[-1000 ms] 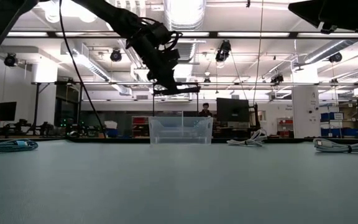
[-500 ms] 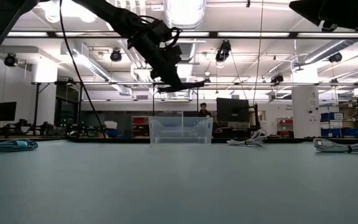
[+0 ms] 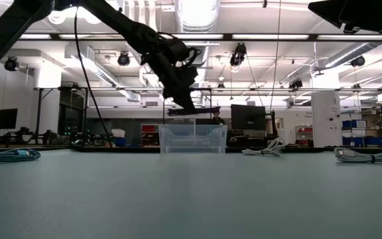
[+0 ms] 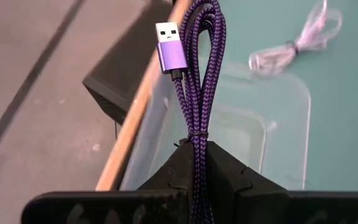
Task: Pick and place USB-C Cables
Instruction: Put the purple charger cable into the transparent bin
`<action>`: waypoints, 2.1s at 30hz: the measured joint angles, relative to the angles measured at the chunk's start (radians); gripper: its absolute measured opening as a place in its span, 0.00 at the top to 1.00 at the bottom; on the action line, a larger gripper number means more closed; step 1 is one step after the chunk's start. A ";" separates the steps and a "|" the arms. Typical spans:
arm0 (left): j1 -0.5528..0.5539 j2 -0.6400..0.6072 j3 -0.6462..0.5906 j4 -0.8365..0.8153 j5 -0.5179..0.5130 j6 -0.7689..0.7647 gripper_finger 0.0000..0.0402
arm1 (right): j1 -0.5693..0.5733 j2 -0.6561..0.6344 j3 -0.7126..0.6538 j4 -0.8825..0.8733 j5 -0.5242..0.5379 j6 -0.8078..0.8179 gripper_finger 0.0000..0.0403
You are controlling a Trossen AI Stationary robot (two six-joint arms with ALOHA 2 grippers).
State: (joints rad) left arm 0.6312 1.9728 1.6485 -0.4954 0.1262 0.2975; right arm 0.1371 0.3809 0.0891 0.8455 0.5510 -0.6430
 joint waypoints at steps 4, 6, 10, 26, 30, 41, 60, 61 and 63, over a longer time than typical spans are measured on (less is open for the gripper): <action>0.000 0.022 -0.002 -0.013 0.008 0.075 0.97 | 0.000 0.000 0.000 0.000 0.000 0.003 0.92; -0.004 0.033 -0.003 -0.010 0.014 0.107 0.97 | 0.000 0.000 0.000 0.000 0.001 0.004 0.92; -0.005 0.042 -0.003 -0.010 0.018 0.143 0.97 | 0.000 0.000 0.000 -0.002 0.001 0.005 0.92; -0.005 0.043 -0.034 0.006 0.020 0.207 0.97 | 0.000 0.000 0.000 -0.003 0.001 0.006 0.92; -0.005 0.043 -0.037 0.020 0.020 0.206 0.97 | 0.000 0.000 0.000 -0.003 0.001 0.006 0.92; -0.005 0.043 -0.041 0.023 0.019 0.205 0.97 | 0.000 0.000 0.000 -0.003 0.001 0.006 0.92; -0.004 0.043 -0.071 0.053 0.019 0.203 0.97 | 0.000 0.000 0.000 -0.003 0.000 0.006 0.92; -0.004 0.043 -0.075 0.054 0.019 0.204 0.97 | 0.000 0.000 0.000 -0.003 0.001 0.006 0.92; -0.004 0.043 -0.090 0.073 0.019 0.203 0.97 | 0.000 0.000 0.000 -0.003 0.000 0.006 0.92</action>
State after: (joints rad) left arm 0.6270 2.0159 1.5586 -0.4221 0.1455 0.5007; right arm 0.1371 0.3813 0.0891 0.8421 0.5515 -0.6369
